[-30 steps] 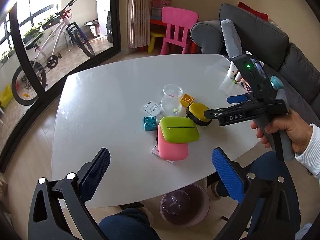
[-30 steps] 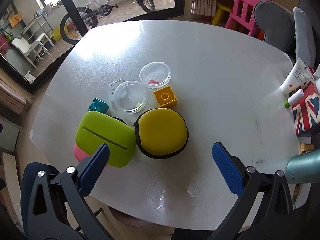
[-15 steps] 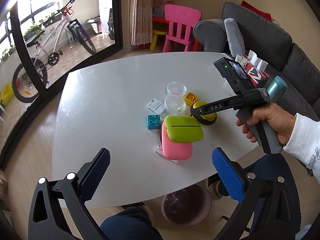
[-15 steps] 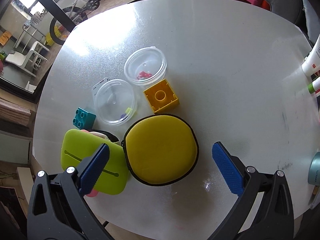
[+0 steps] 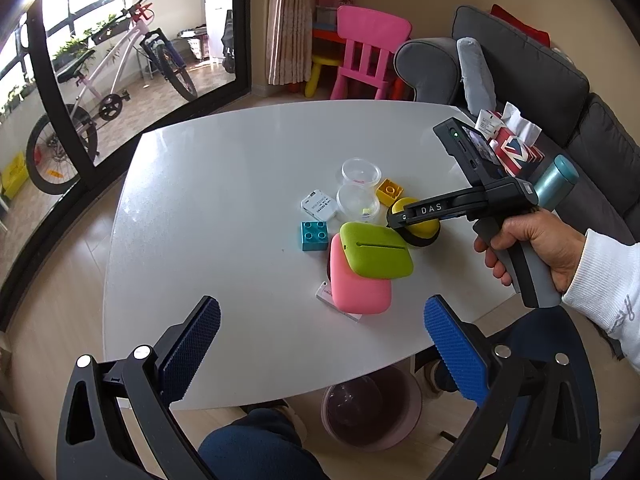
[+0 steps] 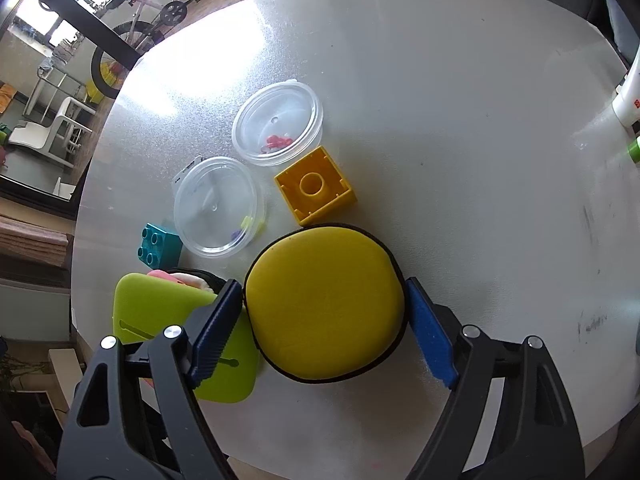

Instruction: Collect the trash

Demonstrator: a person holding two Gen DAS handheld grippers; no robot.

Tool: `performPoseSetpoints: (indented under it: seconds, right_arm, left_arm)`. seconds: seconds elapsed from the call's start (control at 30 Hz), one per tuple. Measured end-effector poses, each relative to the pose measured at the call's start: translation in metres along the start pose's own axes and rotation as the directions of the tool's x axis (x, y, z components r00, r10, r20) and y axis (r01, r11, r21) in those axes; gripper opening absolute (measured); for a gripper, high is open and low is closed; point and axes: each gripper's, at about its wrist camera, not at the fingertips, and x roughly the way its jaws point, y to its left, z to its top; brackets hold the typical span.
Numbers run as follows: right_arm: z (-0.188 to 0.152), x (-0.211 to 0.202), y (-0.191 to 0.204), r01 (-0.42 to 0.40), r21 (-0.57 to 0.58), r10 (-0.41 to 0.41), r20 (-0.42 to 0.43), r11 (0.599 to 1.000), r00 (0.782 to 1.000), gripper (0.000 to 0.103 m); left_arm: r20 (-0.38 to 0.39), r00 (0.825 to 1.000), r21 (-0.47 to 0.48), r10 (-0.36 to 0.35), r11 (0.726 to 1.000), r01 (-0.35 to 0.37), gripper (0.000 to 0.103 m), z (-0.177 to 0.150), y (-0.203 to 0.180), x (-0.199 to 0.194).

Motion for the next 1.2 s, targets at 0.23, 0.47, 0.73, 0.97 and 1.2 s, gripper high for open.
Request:
performPoseSetpoints:
  seconds: [0.23, 0.47, 0.73, 0.97, 1.2]
  right_arm:
    - [-0.006, -0.024, -0.001, 0.009, -0.008, -0.008, 0.074, 1.000, 0.997, 0.079]
    - [-0.028, -0.059, 0.006, 0.030, -0.074, -0.021, 0.125, 0.997, 0.992, 0.079]
    - [-0.067, -0.099, 0.010, 0.077, -0.139, -0.050, 0.192, 0.987, 0.980, 0.079]
    - [-0.085, -0.111, 0.007, 0.098, -0.148, -0.065, 0.213, 0.984, 0.975, 0.079]
    - [-0.090, -0.110, 0.000, 0.101, -0.143, -0.070, 0.209, 0.985, 0.975, 0.079]
  left_arm:
    - [0.001, 1.000, 0.002, -0.009, 1.000, 0.009, 0.098, 0.000, -0.001, 0.002]
    - [0.000, 1.000, 0.014, -0.020, 1.000, 0.020, 0.098, 0.004, -0.006, 0.008]
    - [-0.042, 0.997, 0.007, -0.061, 0.998, 0.061, 0.098, 0.013, -0.014, 0.034]
    - [-0.104, 0.992, -0.020, -0.076, 0.997, 0.074, 0.098, 0.020, -0.019, 0.076]
    - [-0.157, 0.973, -0.115, -0.167, 0.982, 0.150, 0.098, 0.021, -0.014, 0.114]
